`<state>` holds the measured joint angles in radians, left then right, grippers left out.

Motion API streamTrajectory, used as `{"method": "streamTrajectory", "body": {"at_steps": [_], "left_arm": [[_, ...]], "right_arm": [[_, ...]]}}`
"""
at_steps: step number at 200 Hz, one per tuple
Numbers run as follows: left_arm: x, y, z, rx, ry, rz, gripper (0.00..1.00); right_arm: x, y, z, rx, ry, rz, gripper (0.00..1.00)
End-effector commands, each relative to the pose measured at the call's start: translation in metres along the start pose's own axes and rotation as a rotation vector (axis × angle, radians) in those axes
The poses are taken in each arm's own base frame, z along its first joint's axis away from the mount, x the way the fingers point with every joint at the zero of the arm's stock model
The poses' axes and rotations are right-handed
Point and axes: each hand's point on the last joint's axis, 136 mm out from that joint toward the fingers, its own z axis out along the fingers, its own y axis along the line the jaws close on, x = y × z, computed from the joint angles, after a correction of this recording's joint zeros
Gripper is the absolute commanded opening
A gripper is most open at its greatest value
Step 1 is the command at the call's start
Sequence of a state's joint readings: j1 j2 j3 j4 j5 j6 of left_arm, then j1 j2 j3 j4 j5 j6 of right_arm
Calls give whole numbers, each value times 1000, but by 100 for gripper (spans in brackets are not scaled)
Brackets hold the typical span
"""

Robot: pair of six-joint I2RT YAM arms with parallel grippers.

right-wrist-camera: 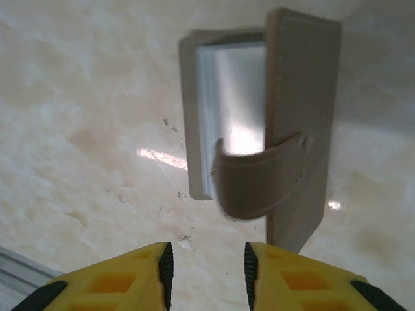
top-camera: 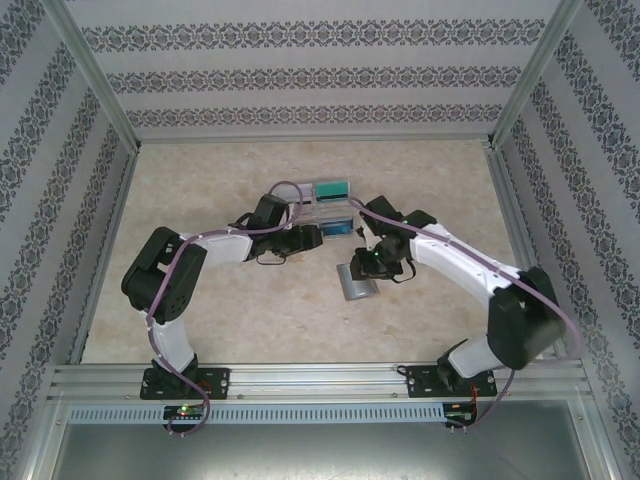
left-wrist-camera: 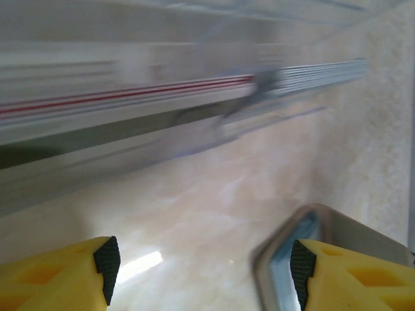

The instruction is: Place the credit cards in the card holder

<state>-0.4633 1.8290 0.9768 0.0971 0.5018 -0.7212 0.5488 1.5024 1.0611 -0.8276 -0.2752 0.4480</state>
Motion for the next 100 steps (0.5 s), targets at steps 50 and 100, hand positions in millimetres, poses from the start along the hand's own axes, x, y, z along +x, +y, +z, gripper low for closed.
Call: {"method": "streamTrajectory", "body": {"at_steps": [50, 100], "left_arm": [[-17, -17, -19, 9, -71, 28, 73], [-19, -18, -17, 11, -68, 31, 74]], "right_arm": [[-28, -45, -14, 375, -64, -69, 37], [-28, -27, -15, 381, -74, -202, 49]]}}
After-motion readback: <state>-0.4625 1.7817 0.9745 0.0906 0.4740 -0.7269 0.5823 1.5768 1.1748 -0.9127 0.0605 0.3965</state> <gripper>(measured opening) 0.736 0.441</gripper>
